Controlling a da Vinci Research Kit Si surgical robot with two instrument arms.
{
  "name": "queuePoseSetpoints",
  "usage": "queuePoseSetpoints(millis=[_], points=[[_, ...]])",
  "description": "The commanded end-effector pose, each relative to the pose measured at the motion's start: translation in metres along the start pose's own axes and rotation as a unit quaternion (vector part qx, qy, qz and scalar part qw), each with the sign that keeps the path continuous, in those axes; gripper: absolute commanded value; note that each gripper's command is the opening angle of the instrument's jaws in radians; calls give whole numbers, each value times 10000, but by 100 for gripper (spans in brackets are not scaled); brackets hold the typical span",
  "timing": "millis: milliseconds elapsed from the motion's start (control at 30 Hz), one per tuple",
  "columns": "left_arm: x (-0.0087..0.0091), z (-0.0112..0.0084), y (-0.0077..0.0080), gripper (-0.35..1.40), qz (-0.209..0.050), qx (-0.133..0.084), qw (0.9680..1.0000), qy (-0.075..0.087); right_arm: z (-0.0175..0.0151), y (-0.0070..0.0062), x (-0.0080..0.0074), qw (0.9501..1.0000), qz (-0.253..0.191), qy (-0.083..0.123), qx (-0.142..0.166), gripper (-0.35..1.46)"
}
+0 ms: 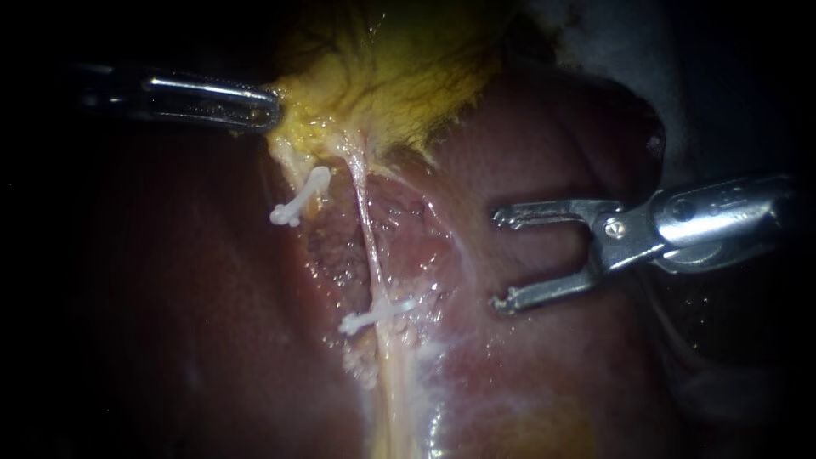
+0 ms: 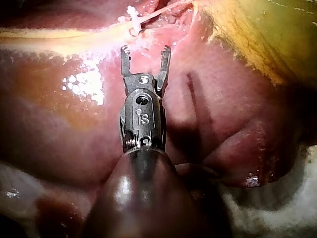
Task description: Going back first clip right tube
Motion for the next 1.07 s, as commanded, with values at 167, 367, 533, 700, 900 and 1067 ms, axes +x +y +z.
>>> queuePoseSetpoints(millis=[167,367,533,700,900,1067], points=[[12,15,0,-35,37,-55,10000,-16,-2,-2,-1,10000,3,-5,-1,60],[33,42,1,-35,100,-19,9999,-18,-4,-6,0,10000,3,-6,-5,60],[48,61,4,-35,175,10,9998,-18,-4,-7,0,10000,5,-7,-9,60],[51,64,7,-35,187,19,9998,-2,-5,-7,0,10000,7,-7,-14,60],[51,65,7,-35,186,18,9998,-2,-6,-8,-1,10000,10,-8,-18,60],[51,65,7,-35,185,18,9998,-2,-7,-8,-1,10000,10,-8,-19,60]])
